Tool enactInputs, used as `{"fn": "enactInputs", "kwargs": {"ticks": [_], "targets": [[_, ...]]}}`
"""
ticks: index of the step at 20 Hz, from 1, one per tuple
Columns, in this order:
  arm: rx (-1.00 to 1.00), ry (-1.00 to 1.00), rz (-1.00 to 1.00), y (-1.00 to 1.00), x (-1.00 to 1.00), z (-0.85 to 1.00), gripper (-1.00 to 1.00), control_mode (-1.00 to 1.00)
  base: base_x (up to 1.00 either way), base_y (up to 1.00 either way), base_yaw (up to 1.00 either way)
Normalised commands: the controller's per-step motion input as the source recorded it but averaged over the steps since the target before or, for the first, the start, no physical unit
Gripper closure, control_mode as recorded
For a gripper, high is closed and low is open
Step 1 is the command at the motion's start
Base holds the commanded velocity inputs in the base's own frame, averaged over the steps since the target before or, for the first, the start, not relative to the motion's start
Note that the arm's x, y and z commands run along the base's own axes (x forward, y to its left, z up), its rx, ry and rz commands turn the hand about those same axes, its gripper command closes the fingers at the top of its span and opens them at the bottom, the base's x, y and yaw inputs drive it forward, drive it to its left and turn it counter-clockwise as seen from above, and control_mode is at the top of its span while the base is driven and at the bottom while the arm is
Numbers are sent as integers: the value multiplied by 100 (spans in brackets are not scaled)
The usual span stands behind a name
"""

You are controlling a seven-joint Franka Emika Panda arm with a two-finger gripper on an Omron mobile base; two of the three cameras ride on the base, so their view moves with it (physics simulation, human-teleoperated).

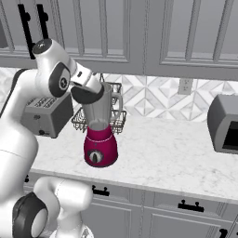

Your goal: Close the lid blender by securely placing the lid on top.

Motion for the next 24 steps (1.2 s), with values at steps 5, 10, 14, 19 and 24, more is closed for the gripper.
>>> {"fn": "enactInputs", "kwargs": {"ticks": [5,10,14,19,24], "targets": [[2,0,0,0,24,0,100,-100,0,0,0],[2,0,0,0,26,0,100,-100,0,0,0],[1,0,0,0,27,0,100,-100,0,0,0],[0,0,0,0,25,0,100,-100,0,0,0],[0,-3,0,0,20,0,100,-100,0,0,0]]}}
